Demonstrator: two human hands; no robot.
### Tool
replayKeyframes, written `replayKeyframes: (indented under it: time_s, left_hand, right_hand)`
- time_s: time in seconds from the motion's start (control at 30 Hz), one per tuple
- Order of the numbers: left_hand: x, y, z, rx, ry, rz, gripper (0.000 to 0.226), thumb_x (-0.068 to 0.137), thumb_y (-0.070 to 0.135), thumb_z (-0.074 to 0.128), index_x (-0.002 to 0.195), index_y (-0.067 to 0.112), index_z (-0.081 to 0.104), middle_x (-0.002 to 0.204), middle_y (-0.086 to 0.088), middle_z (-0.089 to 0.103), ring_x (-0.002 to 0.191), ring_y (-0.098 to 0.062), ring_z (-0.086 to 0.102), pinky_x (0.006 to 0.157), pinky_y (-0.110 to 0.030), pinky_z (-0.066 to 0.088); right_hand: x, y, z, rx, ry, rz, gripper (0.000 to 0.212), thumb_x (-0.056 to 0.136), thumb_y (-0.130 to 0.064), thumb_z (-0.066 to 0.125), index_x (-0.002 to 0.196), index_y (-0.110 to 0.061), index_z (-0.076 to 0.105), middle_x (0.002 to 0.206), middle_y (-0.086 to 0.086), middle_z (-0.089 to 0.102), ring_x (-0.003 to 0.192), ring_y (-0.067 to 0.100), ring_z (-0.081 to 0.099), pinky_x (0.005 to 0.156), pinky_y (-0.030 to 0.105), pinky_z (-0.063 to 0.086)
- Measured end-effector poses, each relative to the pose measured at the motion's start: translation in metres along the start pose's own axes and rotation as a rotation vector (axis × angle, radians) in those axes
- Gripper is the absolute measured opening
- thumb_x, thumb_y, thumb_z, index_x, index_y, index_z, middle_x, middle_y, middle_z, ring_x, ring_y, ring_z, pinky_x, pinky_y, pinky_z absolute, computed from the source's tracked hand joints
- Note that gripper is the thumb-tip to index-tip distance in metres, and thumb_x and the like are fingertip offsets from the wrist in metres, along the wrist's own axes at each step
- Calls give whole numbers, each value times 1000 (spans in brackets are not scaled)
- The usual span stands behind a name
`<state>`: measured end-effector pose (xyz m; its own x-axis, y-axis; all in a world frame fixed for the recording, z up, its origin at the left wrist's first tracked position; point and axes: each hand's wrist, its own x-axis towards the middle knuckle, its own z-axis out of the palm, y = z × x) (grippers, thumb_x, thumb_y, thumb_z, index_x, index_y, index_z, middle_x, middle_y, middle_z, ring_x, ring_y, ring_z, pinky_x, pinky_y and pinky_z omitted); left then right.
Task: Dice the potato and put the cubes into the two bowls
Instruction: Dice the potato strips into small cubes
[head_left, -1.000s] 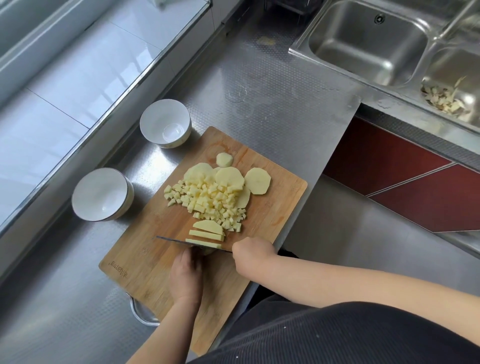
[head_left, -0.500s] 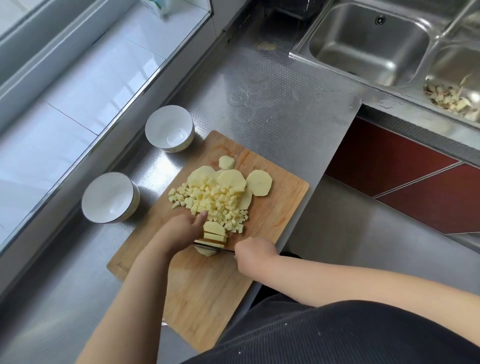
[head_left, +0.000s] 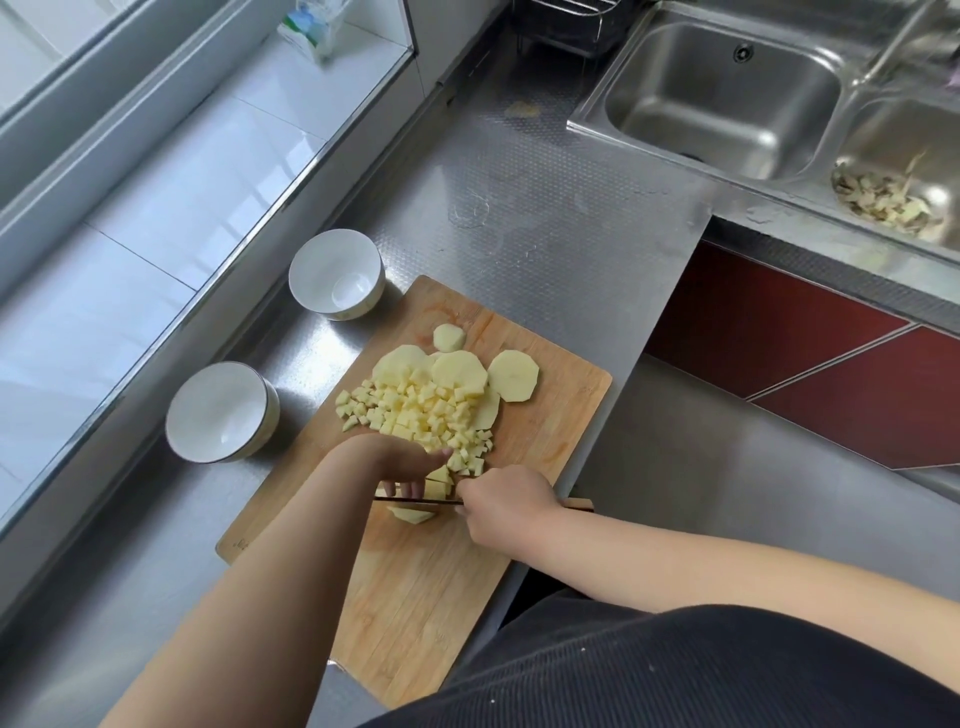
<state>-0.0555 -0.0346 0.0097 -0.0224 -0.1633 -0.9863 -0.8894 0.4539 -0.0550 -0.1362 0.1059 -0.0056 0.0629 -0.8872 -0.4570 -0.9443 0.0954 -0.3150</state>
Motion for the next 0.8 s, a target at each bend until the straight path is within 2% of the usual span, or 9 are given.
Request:
replayKeyframes:
  time_s: [0.13, 0.23, 0.33, 0.4, 0.5, 0.57, 0.63, 0.7, 0.8]
  left_hand:
    - [5, -3, -2, 12, -3, 0, 85, 97, 64, 8, 118, 4, 64, 129, -10, 60, 120, -27, 54, 110, -46, 35]
    - [4, -5, -5, -4, 27, 35, 81, 99, 60, 9, 119, 4, 64, 126, -8, 61, 116, -26, 56, 106, -41, 37]
    - [-6, -9, -14, -23, 204, 135, 68, 103, 50, 15, 105, 7, 68, 114, -6, 66, 96, -19, 58, 100, -37, 38]
    - [-12, -15, -21, -101, 491, 233, 52, 104, 43, 27, 90, 12, 67, 97, -2, 67, 87, -17, 58, 90, -35, 44]
    - [-17, -25, -16, -252, 1198, 398, 32, 101, 32, 42, 86, 12, 62, 86, -2, 60, 81, -20, 55, 68, -33, 43]
    - [-17, -33, -2, -260, 1683, 524, 22, 99, 24, 47, 91, 8, 59, 89, -9, 58, 83, -24, 50, 68, -32, 38]
    - [-4, -45, 17, -158, 1907, 626, 18, 97, 24, 51, 96, 7, 52, 91, -17, 58, 84, -29, 49, 71, -35, 39]
    - [20, -59, 42, 9, 1827, 675, 31, 92, 36, 56, 106, 9, 49, 103, -19, 56, 92, -30, 51, 79, -38, 44]
    - [47, -73, 76, 238, 1429, 640, 67, 83, 63, 51, 130, 15, 46, 125, -13, 53, 111, -30, 55, 94, -47, 49]
  right_hand:
    - [-2, -1, -10, 5, 43, -19, 21, 99, -20, 42, 106, -13, 61, 98, 12, 66, 88, 34, 62, 51, 29, 27]
    - [-1, 0, -13, 6, 77, -15, 20, 98, -21, 43, 104, -14, 61, 96, 10, 67, 86, 34, 63, 53, 29, 30]
    - [0, 5, -11, 55, 84, 21, 20, 99, -23, 44, 107, -17, 62, 98, 8, 67, 87, 32, 63, 56, 29, 33]
    - [1, 11, -10, 95, 80, 50, 22, 99, -23, 43, 109, -17, 62, 99, 8, 67, 88, 31, 63, 54, 29, 32]
    - [0, 20, -10, 165, 94, 120, 28, 101, -31, 40, 109, -16, 63, 99, 8, 66, 88, 31, 62, 59, 30, 36]
    - [1, 24, -10, 222, 114, 182, 31, 101, -37, 39, 108, -18, 63, 98, 6, 66, 87, 30, 62, 60, 31, 40]
    - [4, 29, -11, 284, 133, 251, 32, 100, -39, 39, 106, -19, 63, 95, 4, 66, 85, 29, 61, 59, 31, 40]
    - [8, 34, -13, 338, 149, 311, 31, 100, -40, 41, 104, -18, 62, 94, 4, 66, 85, 27, 61, 59, 31, 40]
    - [9, 41, -18, 412, 159, 378, 30, 99, -39, 42, 102, -16, 61, 95, 5, 66, 85, 27, 60, 63, 31, 42]
